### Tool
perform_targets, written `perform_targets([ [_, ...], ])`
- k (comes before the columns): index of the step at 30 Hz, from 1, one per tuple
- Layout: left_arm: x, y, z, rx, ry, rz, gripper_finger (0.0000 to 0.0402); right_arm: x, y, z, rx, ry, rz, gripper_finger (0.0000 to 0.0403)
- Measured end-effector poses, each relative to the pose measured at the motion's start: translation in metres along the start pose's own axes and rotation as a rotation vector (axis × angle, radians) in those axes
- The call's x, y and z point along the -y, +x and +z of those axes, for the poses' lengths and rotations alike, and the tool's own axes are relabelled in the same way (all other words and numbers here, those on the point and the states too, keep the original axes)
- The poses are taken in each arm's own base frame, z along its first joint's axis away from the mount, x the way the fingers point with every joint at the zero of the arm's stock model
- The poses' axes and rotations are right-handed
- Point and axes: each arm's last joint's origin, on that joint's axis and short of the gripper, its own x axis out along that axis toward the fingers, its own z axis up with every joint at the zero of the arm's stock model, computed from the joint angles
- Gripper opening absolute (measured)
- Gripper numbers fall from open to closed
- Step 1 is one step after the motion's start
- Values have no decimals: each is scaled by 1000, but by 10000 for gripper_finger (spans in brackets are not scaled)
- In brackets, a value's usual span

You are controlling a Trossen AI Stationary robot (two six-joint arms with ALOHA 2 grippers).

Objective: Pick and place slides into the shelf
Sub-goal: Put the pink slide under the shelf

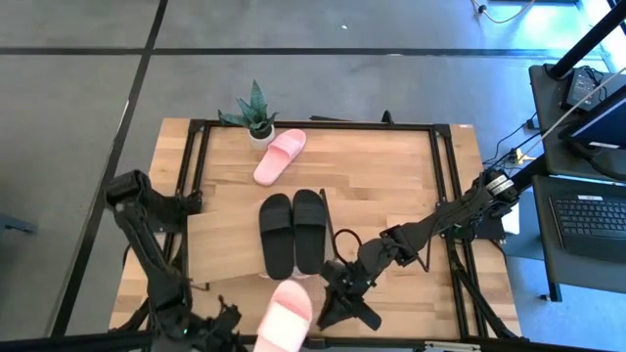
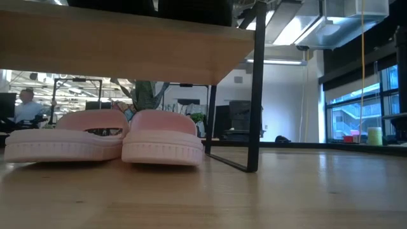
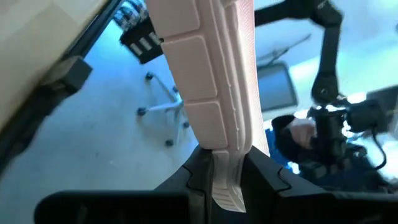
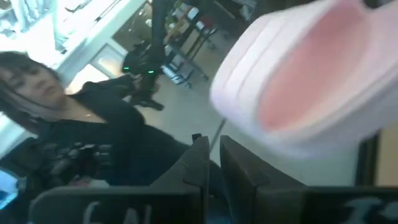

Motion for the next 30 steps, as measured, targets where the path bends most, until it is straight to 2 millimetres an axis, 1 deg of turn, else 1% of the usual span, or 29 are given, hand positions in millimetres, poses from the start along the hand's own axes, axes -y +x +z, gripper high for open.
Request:
perform_targets([
  [2, -3, 3, -16, 40, -14, -13, 48, -7, 1, -3, -9, 22, 23, 41],
  [6, -11, 3, -46, 90, -51, -22, 47, -36, -5, 0, 59, -34, 45, 41],
  [8, -13, 2, -58, 87, -75, -15, 47, -49, -8, 1, 117, -63, 25, 41],
  [11, -17, 4, -72, 64, -108, -9, 46, -60, -7, -2, 175, -65, -21, 41],
  [16, -31, 10, -90, 107, -204, 21, 46, -77, -1, -16, 218, -55, -60, 41],
  [19, -41, 14, -98, 145, -250, 40, 46, -86, 2, -28, 205, -55, -65, 41],
  [23, -50, 14, -107, 210, -283, 50, 44, -98, 4, -39, 186, -85, -37, 42],
  [27, -54, 11, -113, 269, -297, 47, 44, -103, 5, -44, 173, -113, -26, 42],
  [30, -60, 10, -116, 299, -312, 69, 44, -103, 5, -44, 173, -133, -28, 42],
])
